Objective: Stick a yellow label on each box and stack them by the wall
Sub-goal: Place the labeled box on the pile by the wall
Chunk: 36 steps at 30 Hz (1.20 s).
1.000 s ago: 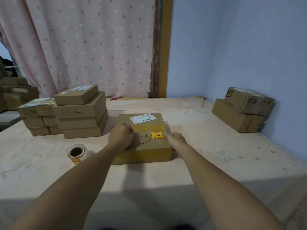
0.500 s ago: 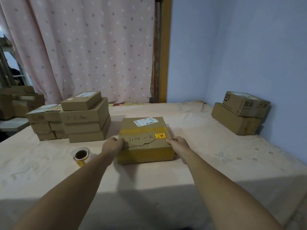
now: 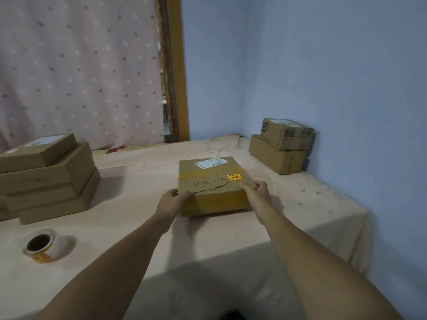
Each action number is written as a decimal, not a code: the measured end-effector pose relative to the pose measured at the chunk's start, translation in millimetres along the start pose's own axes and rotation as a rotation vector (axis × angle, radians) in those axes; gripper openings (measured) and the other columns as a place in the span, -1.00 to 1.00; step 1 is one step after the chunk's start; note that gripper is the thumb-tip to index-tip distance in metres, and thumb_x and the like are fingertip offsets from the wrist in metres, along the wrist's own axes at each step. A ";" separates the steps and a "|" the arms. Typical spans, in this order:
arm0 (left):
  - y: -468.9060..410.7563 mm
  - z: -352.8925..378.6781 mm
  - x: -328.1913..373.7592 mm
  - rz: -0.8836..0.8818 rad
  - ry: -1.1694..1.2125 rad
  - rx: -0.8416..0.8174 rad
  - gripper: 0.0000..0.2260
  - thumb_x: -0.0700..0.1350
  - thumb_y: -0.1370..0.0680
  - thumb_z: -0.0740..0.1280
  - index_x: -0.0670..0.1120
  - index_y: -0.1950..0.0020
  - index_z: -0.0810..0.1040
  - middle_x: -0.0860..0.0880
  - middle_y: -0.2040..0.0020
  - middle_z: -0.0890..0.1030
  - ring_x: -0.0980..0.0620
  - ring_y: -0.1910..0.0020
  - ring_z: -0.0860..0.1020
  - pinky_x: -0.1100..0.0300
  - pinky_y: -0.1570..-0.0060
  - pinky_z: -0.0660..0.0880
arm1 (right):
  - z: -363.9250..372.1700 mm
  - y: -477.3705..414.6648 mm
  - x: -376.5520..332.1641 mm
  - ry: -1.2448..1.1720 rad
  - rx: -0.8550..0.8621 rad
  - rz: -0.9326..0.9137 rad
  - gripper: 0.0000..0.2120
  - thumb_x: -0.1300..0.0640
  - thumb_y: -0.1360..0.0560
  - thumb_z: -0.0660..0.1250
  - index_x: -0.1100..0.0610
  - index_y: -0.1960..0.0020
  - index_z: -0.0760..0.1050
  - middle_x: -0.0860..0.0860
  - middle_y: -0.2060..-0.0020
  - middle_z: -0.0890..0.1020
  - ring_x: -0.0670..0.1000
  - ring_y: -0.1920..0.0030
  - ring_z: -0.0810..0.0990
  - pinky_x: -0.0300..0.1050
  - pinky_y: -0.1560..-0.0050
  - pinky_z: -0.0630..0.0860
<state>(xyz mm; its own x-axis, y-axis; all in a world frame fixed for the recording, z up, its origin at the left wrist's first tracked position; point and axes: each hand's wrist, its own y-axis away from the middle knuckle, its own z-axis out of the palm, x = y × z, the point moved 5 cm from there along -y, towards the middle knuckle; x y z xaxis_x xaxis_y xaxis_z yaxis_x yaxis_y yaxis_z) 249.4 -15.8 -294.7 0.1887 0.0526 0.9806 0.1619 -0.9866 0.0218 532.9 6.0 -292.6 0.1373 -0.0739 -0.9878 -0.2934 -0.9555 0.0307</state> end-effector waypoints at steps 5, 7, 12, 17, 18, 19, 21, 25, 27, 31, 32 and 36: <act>-12.0 69.3 3.6 0.054 -0.068 -0.094 -0.54 0.14 -0.36 0.53 -0.07 -0.17 0.66 0.02 -0.06 0.68 0.00 -0.06 0.61 0.05 -0.03 0.58 | -53.3 -29.8 15.2 0.302 0.180 0.092 -0.36 -0.08 -0.45 0.43 0.18 -0.39 0.29 0.14 -0.30 0.34 0.19 -0.29 0.40 0.10 -0.22 0.48; -19.9 85.7 5.5 0.067 -0.084 -0.071 -0.45 0.19 -0.32 0.50 -0.04 -0.23 0.64 0.04 -0.10 0.67 -0.02 -0.10 0.60 0.05 -0.06 0.57 | -66.0 -38.2 13.8 0.397 0.208 0.081 -0.35 -0.12 -0.50 0.41 0.19 -0.43 0.29 0.18 -0.35 0.31 0.22 -0.35 0.35 0.07 -0.20 0.46; -50.2 124.3 11.7 0.084 -0.133 -0.025 -0.51 0.15 -0.44 0.51 -0.05 -0.29 0.61 0.01 -0.14 0.65 -0.04 -0.09 0.58 0.12 0.01 0.51 | -87.6 -65.2 16.6 0.413 0.287 0.037 -0.35 -0.16 -0.54 0.40 0.18 -0.45 0.30 0.19 -0.36 0.39 0.24 -0.33 0.43 0.16 -0.21 0.54; -72.1 147.6 15.7 0.112 -0.146 0.038 -0.51 0.14 -0.49 0.48 -0.08 -0.34 0.57 0.02 -0.14 0.61 -0.01 -0.07 0.53 0.17 0.04 0.44 | -93.6 -96.9 19.5 0.407 0.245 0.008 -0.35 -0.17 -0.58 0.34 0.15 -0.52 0.28 0.13 -0.41 0.42 0.22 -0.37 0.44 0.12 -0.26 0.52; -75.0 152.0 17.3 0.123 -0.150 0.054 -0.51 0.13 -0.49 0.48 -0.08 -0.34 0.57 0.02 -0.13 0.61 0.00 -0.06 0.52 0.18 0.04 0.44 | -94.4 -104.9 19.1 0.403 0.246 0.008 -0.35 -0.17 -0.58 0.34 0.16 -0.52 0.29 0.14 -0.41 0.44 0.22 -0.38 0.45 0.12 -0.27 0.49; -78.5 156.4 18.1 0.136 -0.159 0.067 -0.52 0.13 -0.50 0.48 -0.08 -0.33 0.57 0.02 -0.13 0.62 0.02 -0.05 0.52 0.18 0.04 0.44 | -94.8 -113.0 18.6 0.393 0.250 0.014 -0.35 -0.16 -0.58 0.34 0.17 -0.52 0.28 0.14 -0.42 0.44 0.23 -0.39 0.44 0.11 -0.28 0.48; -85.6 164.6 19.6 0.158 -0.180 0.090 -0.54 0.12 -0.50 0.47 -0.09 -0.31 0.58 0.03 -0.12 0.63 0.03 -0.02 0.53 0.18 0.04 0.47 | -93.9 -127.3 16.4 0.368 0.260 0.026 -0.33 -0.15 -0.59 0.35 0.17 -0.54 0.26 0.14 -0.43 0.44 0.24 -0.40 0.44 0.11 -0.28 0.46; -107.4 175.9 23.6 0.159 -0.208 0.097 -0.53 0.15 -0.49 0.47 -0.07 -0.31 0.59 -0.01 -0.16 0.66 0.01 -0.03 0.55 0.13 -0.01 0.53 | -91.1 -148.9 16.2 0.355 0.264 0.029 -0.34 -0.16 -0.61 0.30 0.15 -0.57 0.22 0.12 -0.45 0.41 0.22 -0.42 0.42 0.13 -0.32 0.43; -119.0 180.3 25.9 0.155 -0.210 0.081 -0.52 0.16 -0.49 0.47 -0.05 -0.32 0.59 -0.01 -0.17 0.66 0.01 -0.05 0.55 0.14 -0.02 0.53 | -92.6 -157.1 18.4 0.344 0.267 0.024 -0.34 -0.16 -0.61 0.29 0.14 -0.58 0.21 0.10 -0.47 0.38 0.21 -0.44 0.40 0.16 -0.36 0.37; -134.0 190.4 29.0 0.134 -0.177 0.063 -0.52 0.13 -0.50 0.47 -0.05 -0.35 0.58 0.01 -0.19 0.64 0.02 -0.07 0.53 0.18 0.00 0.49 | -99.4 -169.6 20.6 0.332 0.278 0.013 -0.35 -0.17 -0.61 0.30 0.13 -0.56 0.24 0.08 -0.46 0.39 0.20 -0.42 0.42 0.15 -0.34 0.38; -136.9 192.7 29.2 0.131 -0.172 0.057 -0.52 0.13 -0.50 0.48 -0.05 -0.35 0.58 0.01 -0.18 0.64 0.02 -0.07 0.53 0.18 0.00 0.49 | -100.6 -171.8 21.3 0.335 0.279 0.014 -0.36 -0.17 -0.61 0.30 0.13 -0.56 0.24 0.08 -0.45 0.39 0.20 -0.40 0.43 0.13 -0.31 0.38; -144.8 200.9 31.6 0.108 -0.174 0.042 -0.55 0.13 -0.48 0.49 -0.05 -0.30 0.61 0.03 -0.12 0.65 0.01 -0.03 0.56 0.15 0.03 0.53 | -105.0 -180.1 21.2 0.322 0.276 0.013 -0.40 -0.17 -0.60 0.29 0.12 -0.51 0.29 0.08 -0.39 0.43 0.20 -0.34 0.47 0.14 -0.26 0.43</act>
<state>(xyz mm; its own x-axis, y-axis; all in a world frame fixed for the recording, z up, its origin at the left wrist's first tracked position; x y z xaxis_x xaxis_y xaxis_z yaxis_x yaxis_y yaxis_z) 426.5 159.8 -306.0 0.3706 -0.0233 0.9285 0.1713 -0.9808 -0.0930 688.1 146.6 -303.0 0.4073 -0.2128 -0.8882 -0.5333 -0.8449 -0.0421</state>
